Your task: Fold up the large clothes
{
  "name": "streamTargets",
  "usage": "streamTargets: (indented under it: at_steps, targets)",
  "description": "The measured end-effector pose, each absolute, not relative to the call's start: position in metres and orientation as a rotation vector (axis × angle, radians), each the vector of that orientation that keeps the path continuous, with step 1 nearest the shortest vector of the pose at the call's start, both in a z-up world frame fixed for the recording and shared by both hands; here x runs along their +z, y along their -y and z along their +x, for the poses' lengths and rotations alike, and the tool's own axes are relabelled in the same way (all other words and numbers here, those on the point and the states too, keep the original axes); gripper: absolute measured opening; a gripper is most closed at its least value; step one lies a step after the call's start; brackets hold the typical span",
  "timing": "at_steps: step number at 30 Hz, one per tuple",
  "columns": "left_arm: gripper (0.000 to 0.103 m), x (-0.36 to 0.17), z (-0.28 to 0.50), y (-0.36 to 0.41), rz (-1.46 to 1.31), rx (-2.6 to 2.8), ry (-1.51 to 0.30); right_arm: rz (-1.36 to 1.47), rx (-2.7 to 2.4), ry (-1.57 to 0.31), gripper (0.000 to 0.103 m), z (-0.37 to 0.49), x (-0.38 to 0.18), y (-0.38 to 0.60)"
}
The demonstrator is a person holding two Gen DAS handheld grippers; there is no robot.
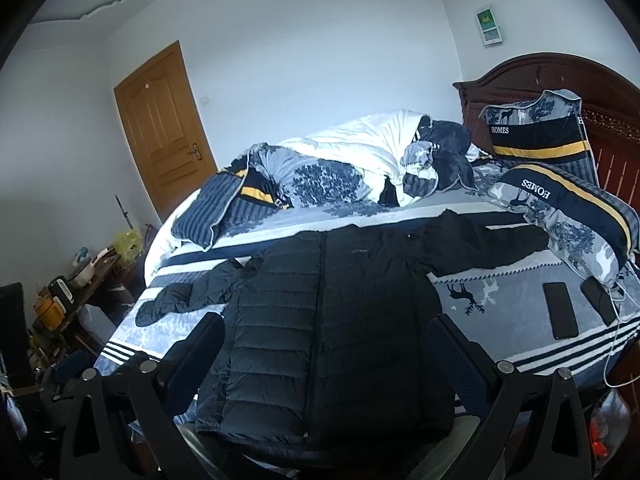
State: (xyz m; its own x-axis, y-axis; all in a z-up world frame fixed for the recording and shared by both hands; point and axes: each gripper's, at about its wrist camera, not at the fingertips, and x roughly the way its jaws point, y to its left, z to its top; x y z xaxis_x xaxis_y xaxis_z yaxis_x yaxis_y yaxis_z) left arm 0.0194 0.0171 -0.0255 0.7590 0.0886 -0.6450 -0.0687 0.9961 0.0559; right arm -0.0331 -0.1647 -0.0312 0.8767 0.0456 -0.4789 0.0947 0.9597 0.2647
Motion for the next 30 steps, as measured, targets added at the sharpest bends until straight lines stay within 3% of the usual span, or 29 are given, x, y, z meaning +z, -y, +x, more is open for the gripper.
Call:
streamTargets:
  at_steps: [30]
  targets:
    - [0.103,-0.049,0.057,-0.009,0.054,0.095,-0.766,0.293,-0.048,-0.512,0.103,0.002,-0.047,0.187]
